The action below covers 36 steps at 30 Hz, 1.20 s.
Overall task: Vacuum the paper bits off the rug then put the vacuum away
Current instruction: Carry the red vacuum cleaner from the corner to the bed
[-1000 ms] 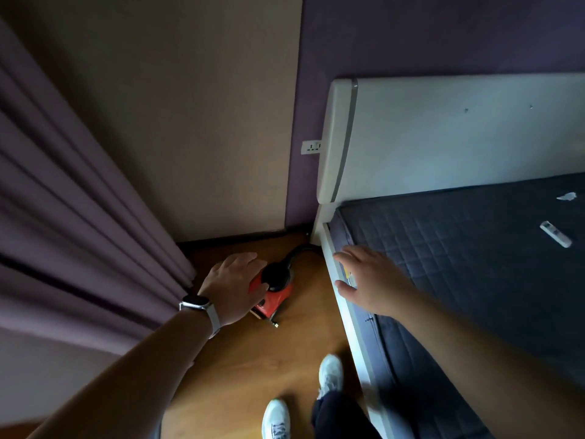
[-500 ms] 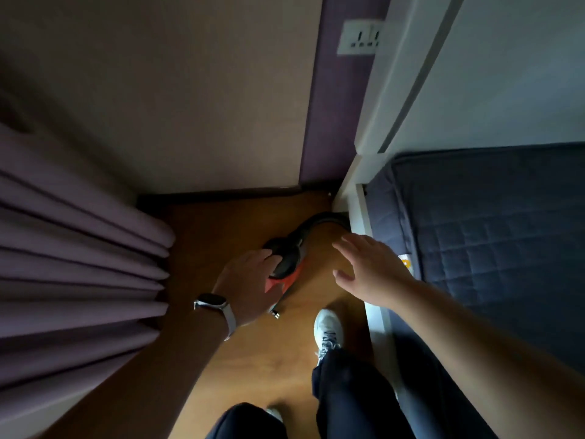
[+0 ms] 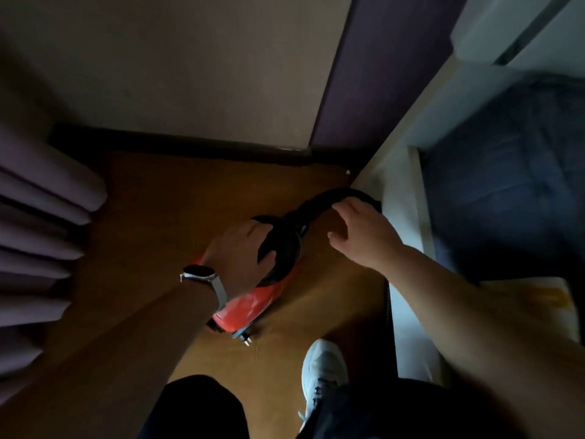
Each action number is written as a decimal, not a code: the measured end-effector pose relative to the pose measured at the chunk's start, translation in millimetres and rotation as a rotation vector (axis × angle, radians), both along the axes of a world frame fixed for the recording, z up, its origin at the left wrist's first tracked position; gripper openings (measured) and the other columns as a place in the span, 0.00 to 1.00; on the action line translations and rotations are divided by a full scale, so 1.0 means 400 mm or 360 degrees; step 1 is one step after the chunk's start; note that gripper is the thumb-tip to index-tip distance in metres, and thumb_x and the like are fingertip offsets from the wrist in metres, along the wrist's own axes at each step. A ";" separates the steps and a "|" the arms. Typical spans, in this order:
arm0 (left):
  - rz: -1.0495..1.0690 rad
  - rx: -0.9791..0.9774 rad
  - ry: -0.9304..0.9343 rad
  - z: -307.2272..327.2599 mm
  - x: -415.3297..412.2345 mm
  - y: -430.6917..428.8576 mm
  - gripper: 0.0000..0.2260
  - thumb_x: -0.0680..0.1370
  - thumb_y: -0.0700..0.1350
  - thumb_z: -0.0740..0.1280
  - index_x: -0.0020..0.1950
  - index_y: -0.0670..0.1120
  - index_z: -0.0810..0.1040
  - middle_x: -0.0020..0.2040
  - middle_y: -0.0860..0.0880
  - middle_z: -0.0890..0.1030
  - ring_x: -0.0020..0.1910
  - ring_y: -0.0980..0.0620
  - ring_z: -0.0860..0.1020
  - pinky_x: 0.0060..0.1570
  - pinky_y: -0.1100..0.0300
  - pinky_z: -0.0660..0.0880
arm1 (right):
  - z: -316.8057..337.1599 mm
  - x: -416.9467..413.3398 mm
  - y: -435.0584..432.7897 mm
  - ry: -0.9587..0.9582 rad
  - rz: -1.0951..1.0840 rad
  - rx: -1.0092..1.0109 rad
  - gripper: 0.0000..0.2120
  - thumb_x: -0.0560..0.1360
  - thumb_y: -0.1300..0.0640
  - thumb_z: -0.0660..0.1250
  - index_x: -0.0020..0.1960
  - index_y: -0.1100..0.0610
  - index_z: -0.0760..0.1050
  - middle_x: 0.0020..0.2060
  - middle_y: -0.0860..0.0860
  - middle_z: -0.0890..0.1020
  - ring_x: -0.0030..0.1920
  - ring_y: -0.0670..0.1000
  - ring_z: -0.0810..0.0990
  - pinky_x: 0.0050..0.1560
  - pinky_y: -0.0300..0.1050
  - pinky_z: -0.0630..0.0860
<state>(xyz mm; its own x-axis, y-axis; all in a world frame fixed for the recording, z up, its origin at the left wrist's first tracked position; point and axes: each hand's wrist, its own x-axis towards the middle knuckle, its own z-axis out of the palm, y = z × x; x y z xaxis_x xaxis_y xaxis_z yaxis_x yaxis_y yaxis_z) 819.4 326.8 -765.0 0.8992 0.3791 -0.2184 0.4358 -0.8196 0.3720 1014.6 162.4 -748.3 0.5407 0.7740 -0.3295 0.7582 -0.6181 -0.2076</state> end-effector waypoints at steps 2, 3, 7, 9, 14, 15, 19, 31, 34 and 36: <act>0.0036 -0.0040 0.0021 -0.037 0.012 -0.004 0.27 0.80 0.57 0.61 0.75 0.48 0.62 0.71 0.47 0.69 0.67 0.46 0.69 0.63 0.52 0.69 | -0.044 0.030 0.014 -0.0024 -0.0002 -0.0009 0.31 0.78 0.43 0.62 0.77 0.53 0.60 0.75 0.53 0.64 0.74 0.56 0.63 0.71 0.53 0.66; 0.0055 -0.0059 0.0019 -0.048 0.018 -0.004 0.27 0.80 0.57 0.61 0.76 0.47 0.61 0.71 0.46 0.69 0.67 0.46 0.69 0.63 0.53 0.68 | -0.063 0.043 0.021 -0.0041 -0.0005 -0.0005 0.32 0.78 0.43 0.63 0.77 0.53 0.60 0.75 0.53 0.64 0.74 0.56 0.64 0.71 0.53 0.66; 0.0124 -0.0168 0.0050 -0.081 0.046 -0.007 0.25 0.81 0.57 0.59 0.73 0.45 0.64 0.64 0.45 0.73 0.58 0.47 0.74 0.54 0.57 0.72 | -0.115 0.078 0.044 -0.0117 -0.0030 0.0074 0.32 0.77 0.45 0.65 0.77 0.54 0.61 0.73 0.54 0.66 0.71 0.57 0.67 0.68 0.52 0.68; 0.0163 -0.0161 0.0109 -0.090 0.058 -0.008 0.21 0.80 0.59 0.57 0.66 0.46 0.67 0.49 0.47 0.76 0.39 0.51 0.75 0.34 0.61 0.70 | -0.134 0.093 0.052 -0.0113 -0.0042 0.0083 0.33 0.77 0.45 0.66 0.77 0.53 0.60 0.74 0.54 0.65 0.71 0.57 0.66 0.69 0.53 0.67; 0.0362 -0.0169 0.0173 -0.099 0.054 -0.008 0.18 0.78 0.64 0.55 0.49 0.50 0.64 0.35 0.52 0.71 0.35 0.49 0.72 0.35 0.55 0.68 | -0.181 0.128 0.062 -0.0034 -0.0184 0.0090 0.36 0.75 0.48 0.69 0.78 0.51 0.57 0.75 0.53 0.63 0.73 0.58 0.65 0.71 0.56 0.65; 0.0356 -0.0120 0.0125 -0.098 0.047 -0.010 0.18 0.78 0.64 0.56 0.47 0.50 0.63 0.33 0.53 0.70 0.32 0.50 0.72 0.32 0.56 0.68 | -0.188 0.130 0.063 -0.0039 -0.0216 0.0087 0.36 0.75 0.48 0.69 0.78 0.51 0.57 0.75 0.53 0.64 0.72 0.59 0.65 0.71 0.57 0.64; 0.0381 0.0021 -0.0056 -0.102 -0.005 0.000 0.16 0.78 0.63 0.58 0.44 0.51 0.64 0.26 0.53 0.70 0.23 0.54 0.70 0.22 0.59 0.63 | -0.202 0.119 0.078 -0.0078 -0.0241 0.0123 0.34 0.75 0.49 0.69 0.77 0.51 0.59 0.72 0.53 0.68 0.70 0.58 0.68 0.69 0.57 0.65; 0.0676 0.0291 -0.0123 -0.080 -0.223 0.066 0.18 0.75 0.62 0.63 0.46 0.47 0.74 0.23 0.54 0.65 0.22 0.50 0.68 0.21 0.61 0.65 | -0.238 0.045 0.150 0.0372 -0.0335 0.0190 0.18 0.75 0.46 0.70 0.60 0.50 0.69 0.48 0.47 0.77 0.44 0.47 0.78 0.44 0.48 0.79; 0.0895 0.0291 -0.0163 -0.073 -0.279 0.081 0.16 0.75 0.62 0.65 0.46 0.49 0.74 0.26 0.50 0.71 0.24 0.48 0.70 0.24 0.62 0.61 | -0.257 0.030 0.128 0.0558 -0.0476 0.0001 0.21 0.76 0.45 0.69 0.65 0.51 0.68 0.51 0.50 0.78 0.46 0.50 0.79 0.45 0.48 0.79; 0.0993 0.0273 -0.0141 -0.069 -0.305 0.079 0.16 0.76 0.63 0.63 0.48 0.50 0.73 0.28 0.51 0.71 0.25 0.52 0.68 0.24 0.61 0.60 | -0.265 0.017 0.118 0.0619 -0.0532 -0.0035 0.23 0.77 0.46 0.68 0.68 0.52 0.68 0.52 0.50 0.78 0.46 0.50 0.78 0.42 0.46 0.76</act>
<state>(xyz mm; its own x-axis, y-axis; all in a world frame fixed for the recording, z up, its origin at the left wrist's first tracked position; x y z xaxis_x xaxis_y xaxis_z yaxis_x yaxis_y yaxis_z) 697.3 358.6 -792.4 0.5110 0.8585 -0.0436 0.8225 -0.4736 0.3149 1021.5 209.6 -854.1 0.5919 0.5702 -0.5697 0.3873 -0.8210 -0.4194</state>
